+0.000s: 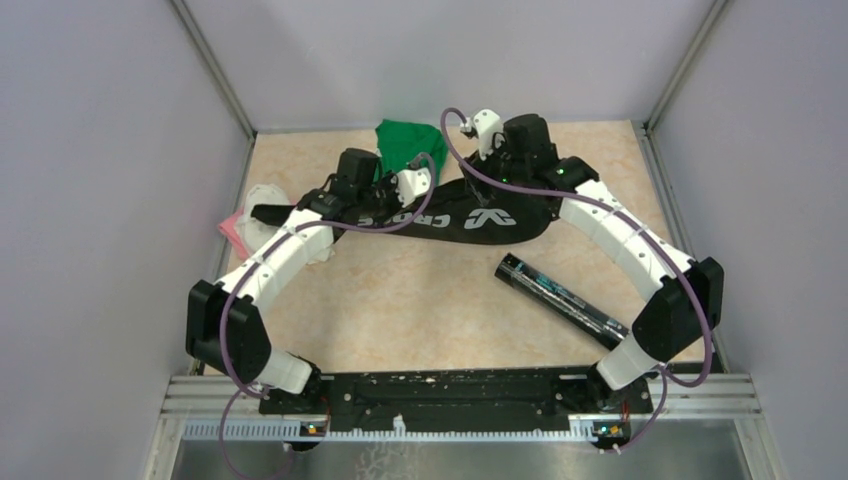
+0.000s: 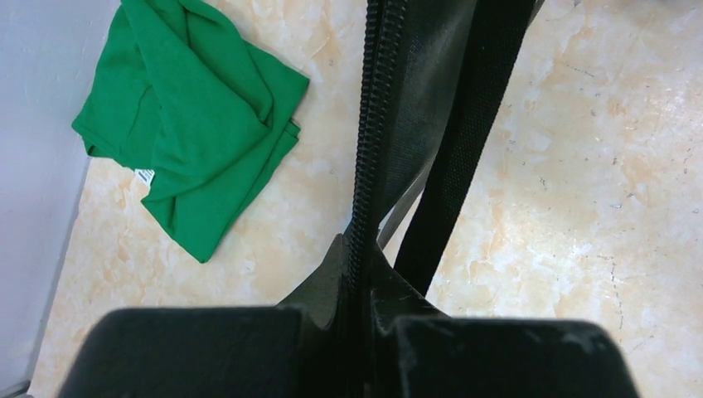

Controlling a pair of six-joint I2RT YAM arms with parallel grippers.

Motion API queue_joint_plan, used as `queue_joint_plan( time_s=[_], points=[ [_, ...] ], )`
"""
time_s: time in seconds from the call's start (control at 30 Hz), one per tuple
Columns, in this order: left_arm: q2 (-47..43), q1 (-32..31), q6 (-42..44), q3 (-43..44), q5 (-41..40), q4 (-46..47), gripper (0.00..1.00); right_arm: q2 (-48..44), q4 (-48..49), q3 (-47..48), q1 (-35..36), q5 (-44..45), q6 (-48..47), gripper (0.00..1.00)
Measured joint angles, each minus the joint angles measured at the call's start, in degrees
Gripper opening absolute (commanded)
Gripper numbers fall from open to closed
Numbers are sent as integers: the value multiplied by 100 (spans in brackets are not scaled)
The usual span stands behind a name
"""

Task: Pack up the badminton gear
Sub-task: Adjust the racket bag at the center of the board.

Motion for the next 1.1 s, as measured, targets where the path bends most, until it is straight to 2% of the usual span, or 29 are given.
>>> queue_joint_plan(
  time_s=[0.17,0.4,0.53,0.83,1.1],
  points=[
    [-90,-9,68,-146,-13,157,0,-33,-59,-31,-83,-20,-22,53],
    [-140,-42,162,-310,-39,339,0,-76,-122,-116,-120,-63,-42,46],
    [-142,-63,164,-358,-63,446,0,-87,-142,-144,-164,-92,-48,46],
    [-197,-111,164,-511,-90,616,0,-234,-125,-367,-293,-197,-138,54],
    [-317,-142,186,-776,-98,994,0,-236,-125,-369,-435,-321,-179,55]
  ],
)
